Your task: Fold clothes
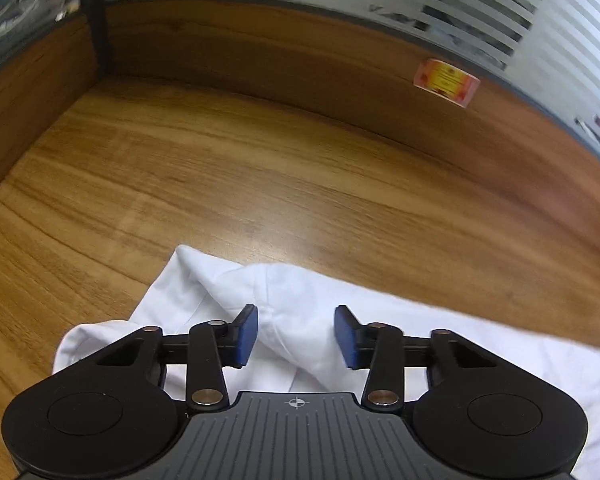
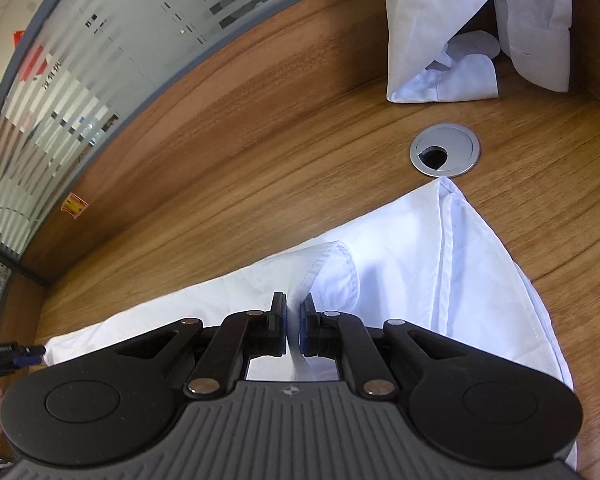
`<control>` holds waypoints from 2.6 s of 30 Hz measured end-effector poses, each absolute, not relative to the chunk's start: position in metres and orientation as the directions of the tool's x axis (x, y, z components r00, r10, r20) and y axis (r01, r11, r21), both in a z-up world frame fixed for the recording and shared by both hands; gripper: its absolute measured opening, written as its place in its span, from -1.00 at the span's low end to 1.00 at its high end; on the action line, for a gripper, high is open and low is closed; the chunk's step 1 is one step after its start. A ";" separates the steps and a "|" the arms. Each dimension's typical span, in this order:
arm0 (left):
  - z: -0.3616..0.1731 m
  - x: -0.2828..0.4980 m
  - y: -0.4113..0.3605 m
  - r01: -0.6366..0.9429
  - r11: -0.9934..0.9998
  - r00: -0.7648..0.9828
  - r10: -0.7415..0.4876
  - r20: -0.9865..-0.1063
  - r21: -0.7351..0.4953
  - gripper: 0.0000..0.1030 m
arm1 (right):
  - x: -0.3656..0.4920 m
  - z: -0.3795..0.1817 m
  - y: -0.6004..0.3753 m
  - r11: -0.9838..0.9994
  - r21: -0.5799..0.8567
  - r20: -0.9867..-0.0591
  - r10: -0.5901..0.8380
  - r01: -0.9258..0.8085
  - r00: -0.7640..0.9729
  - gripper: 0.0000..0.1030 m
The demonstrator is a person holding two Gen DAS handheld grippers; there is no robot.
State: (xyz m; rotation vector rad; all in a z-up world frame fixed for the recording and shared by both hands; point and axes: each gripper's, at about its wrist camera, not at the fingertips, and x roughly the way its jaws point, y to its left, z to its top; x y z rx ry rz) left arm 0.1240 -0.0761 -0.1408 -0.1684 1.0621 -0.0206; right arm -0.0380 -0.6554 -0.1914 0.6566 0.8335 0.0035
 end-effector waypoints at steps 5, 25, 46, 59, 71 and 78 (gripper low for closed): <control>-0.147 0.138 -0.070 -0.078 0.977 0.490 -0.135 -0.861 -0.198 -0.33 | -0.036 -0.191 -0.652 0.823 0.509 -0.708 0.235 0.251 0.666 -0.87; -0.182 0.143 -0.063 -0.055 0.985 0.395 -0.132 -0.909 -0.166 -0.67 | -0.015 -0.180 -0.636 0.929 0.287 -0.798 0.096 0.234 0.595 -0.87; -0.180 0.162 -0.063 0.150 0.981 0.311 -0.163 -0.936 -0.121 -0.66 | -0.074 -0.118 -0.535 0.936 0.351 -0.709 0.255 0.016 0.657 -0.34; -0.179 0.179 -0.064 0.252 0.956 0.202 -0.202 -0.958 -0.149 -0.66 | -0.095 -0.154 -0.360 0.822 0.565 -0.643 0.389 0.066 0.660 -0.25; -0.185 0.183 -0.081 0.406 0.907 0.165 -0.190 -0.968 -0.109 -0.66 | -0.067 -0.224 -0.296 0.680 0.714 -0.569 0.421 0.170 0.706 -0.24; -0.185 0.190 -0.078 0.404 0.904 0.130 -0.208 -0.969 -0.140 -0.66 | -0.066 -0.229 -0.293 0.626 0.755 -0.505 0.365 0.195 0.782 -0.25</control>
